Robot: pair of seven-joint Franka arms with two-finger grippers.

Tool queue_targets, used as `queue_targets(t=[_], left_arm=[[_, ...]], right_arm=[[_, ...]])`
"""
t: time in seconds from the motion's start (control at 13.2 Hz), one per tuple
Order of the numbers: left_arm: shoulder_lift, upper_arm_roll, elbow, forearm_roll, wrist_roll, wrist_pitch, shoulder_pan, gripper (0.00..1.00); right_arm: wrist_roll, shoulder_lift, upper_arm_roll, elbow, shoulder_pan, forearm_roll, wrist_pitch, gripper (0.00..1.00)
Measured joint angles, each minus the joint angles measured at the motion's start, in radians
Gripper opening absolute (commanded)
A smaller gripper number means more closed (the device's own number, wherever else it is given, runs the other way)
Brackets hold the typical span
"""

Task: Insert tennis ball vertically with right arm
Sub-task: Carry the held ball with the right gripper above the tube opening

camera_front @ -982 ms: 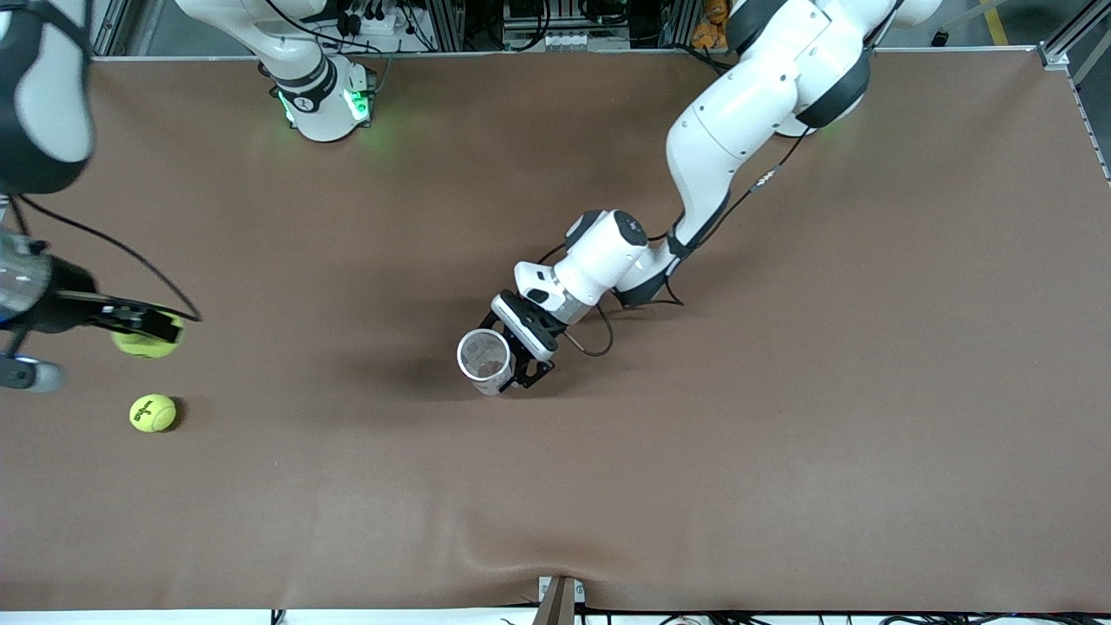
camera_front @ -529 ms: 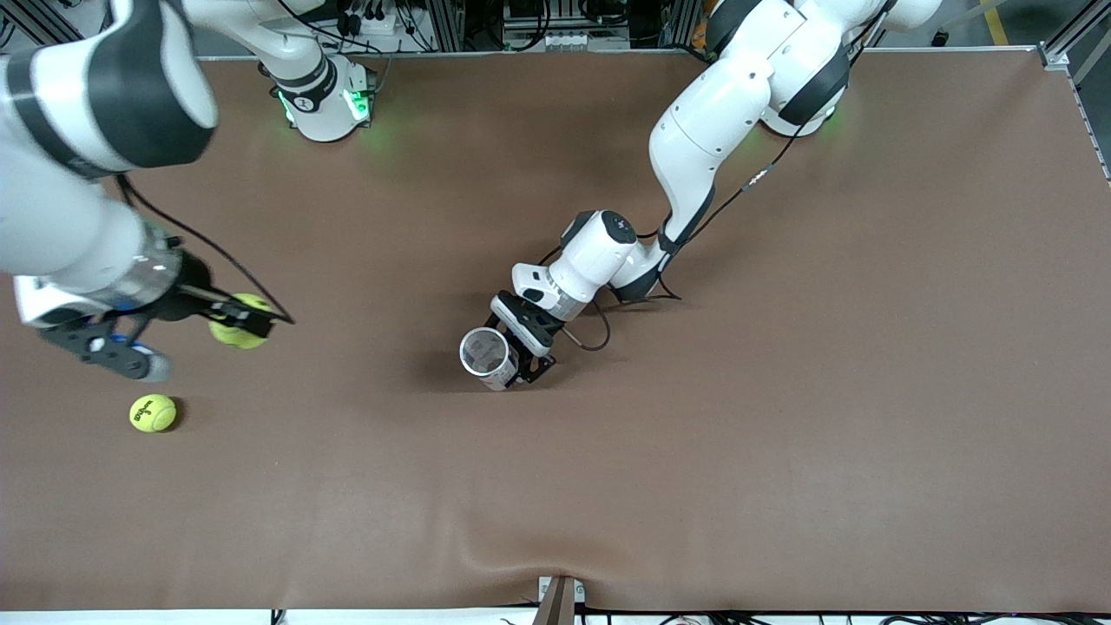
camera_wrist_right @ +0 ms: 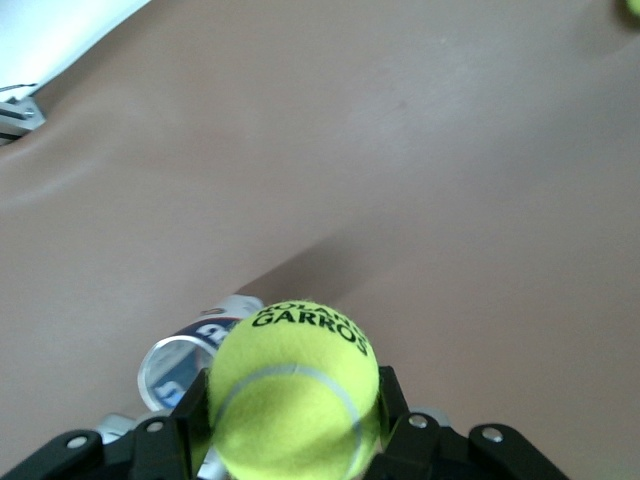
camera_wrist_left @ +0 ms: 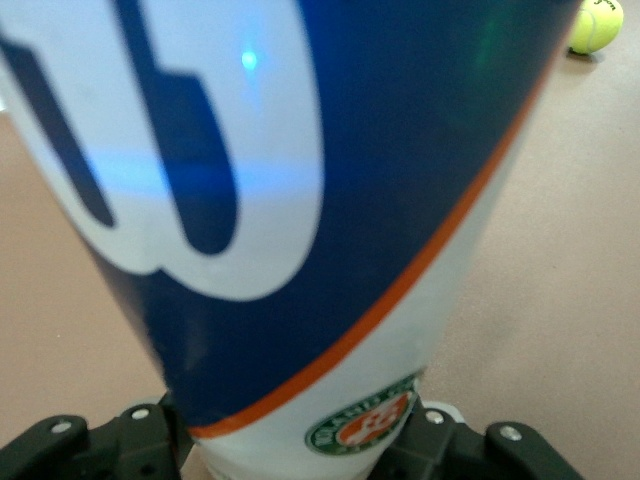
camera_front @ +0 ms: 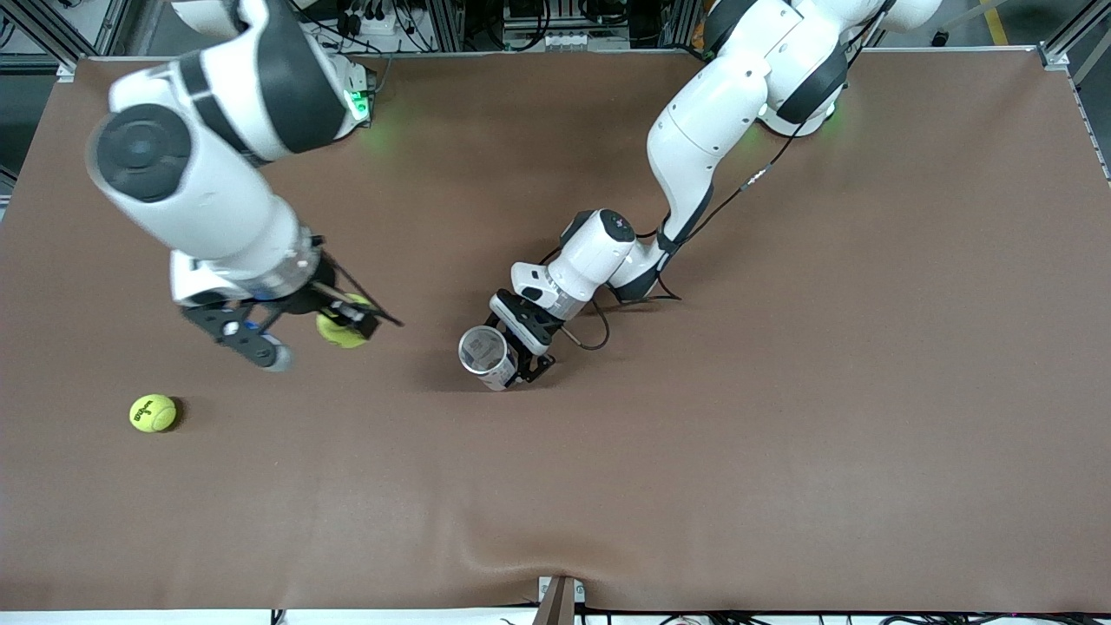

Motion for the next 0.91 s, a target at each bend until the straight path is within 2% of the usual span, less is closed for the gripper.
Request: queue_targets(t=[0.45,0.91], left_arm=[[0.001,0.002,0.000,0.000,0.000,0.004,-0.003,0.74],[0.003,0.005,-0.001,-0.013,0.000,0.018,-0.008,0.75]], right_arm=[[0.165,0.088,-0.001,-0.002,0.131,-0.001,0.072,0.00],[0.234,0.177,-0.002,-0.004,0.169,-0.024,0.175,0.00]])
